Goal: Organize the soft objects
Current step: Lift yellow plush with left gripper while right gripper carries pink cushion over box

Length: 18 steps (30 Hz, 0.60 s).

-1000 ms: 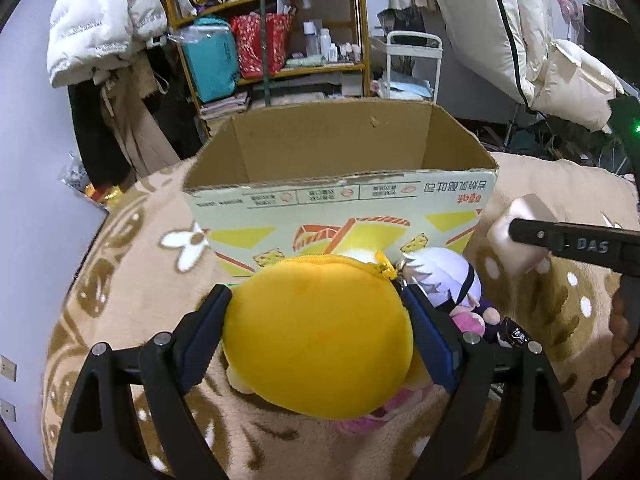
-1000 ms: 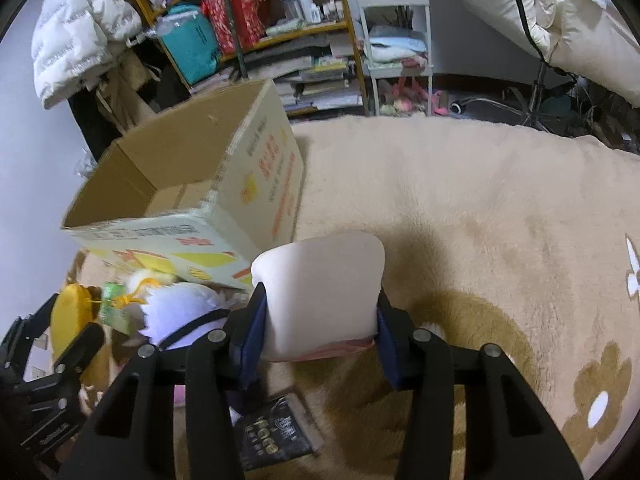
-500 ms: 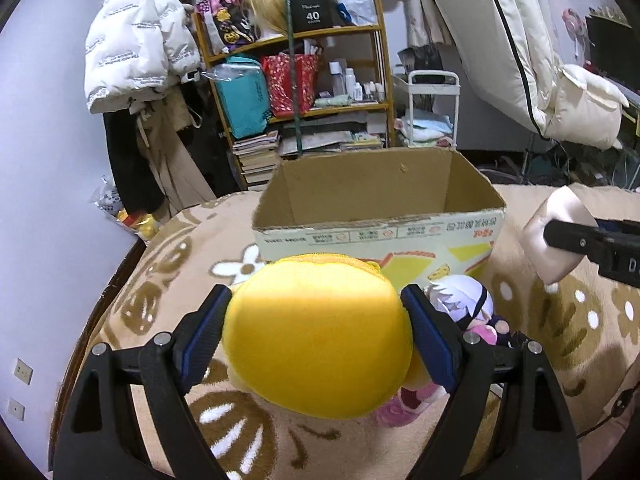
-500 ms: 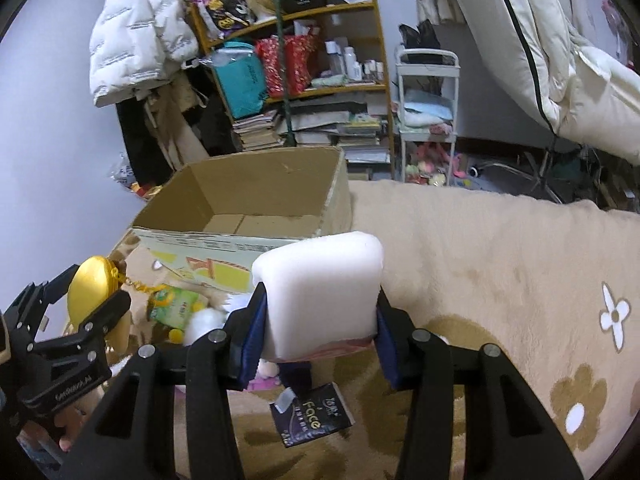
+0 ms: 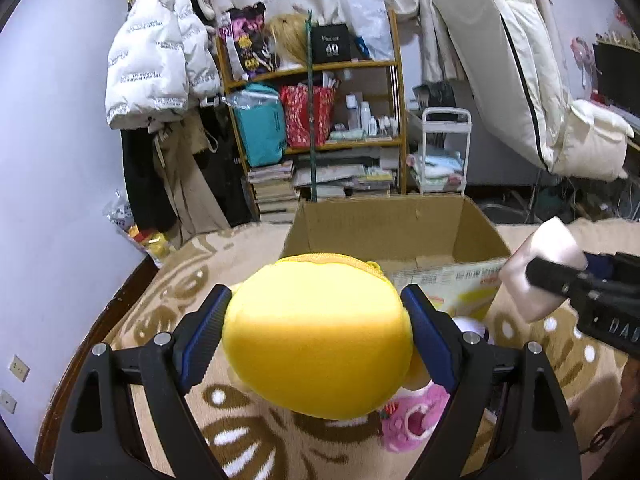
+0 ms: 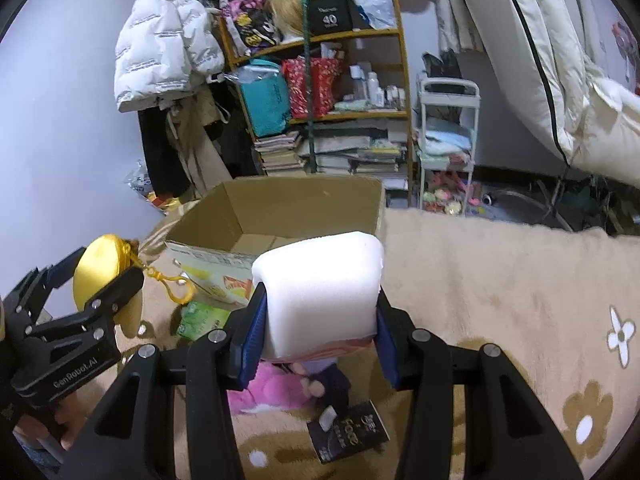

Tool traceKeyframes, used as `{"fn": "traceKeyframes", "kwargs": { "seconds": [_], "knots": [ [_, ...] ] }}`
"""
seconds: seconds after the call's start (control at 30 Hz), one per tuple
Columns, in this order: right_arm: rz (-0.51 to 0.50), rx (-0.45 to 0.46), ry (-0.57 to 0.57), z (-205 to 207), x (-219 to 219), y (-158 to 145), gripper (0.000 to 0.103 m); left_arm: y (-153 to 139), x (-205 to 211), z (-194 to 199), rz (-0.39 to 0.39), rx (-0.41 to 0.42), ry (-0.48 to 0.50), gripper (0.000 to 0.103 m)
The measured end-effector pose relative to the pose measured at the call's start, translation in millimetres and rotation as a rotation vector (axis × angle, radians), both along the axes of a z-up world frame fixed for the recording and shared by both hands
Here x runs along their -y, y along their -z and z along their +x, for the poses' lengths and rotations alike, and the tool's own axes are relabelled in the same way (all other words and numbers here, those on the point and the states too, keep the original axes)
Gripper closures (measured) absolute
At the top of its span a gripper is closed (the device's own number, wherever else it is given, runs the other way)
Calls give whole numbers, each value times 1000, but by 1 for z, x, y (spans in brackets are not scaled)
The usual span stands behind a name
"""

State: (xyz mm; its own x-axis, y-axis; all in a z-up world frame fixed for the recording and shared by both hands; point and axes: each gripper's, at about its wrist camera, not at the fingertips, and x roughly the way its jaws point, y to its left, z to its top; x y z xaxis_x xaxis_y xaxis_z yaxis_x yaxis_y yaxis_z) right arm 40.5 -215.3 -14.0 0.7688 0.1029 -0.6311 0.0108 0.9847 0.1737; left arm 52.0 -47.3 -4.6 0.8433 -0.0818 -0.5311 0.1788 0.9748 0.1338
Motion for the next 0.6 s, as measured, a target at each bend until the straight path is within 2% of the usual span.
{"fn": "traceKeyframes", "kwargs": {
  "seconds": [0.2, 0.43, 0.6],
  "knots": [
    [-16, 48, -17, 11, -10, -13, 53, -17, -7, 9, -2, 52, -1, 18],
    [-80, 87, -29, 36, -19, -26, 53, -33, -13, 32, -17, 92, -6, 18],
    [-84, 98, -38, 54, -20, -28, 53, -38, -7, 51, 4, 116, 6, 18]
  ]
}}
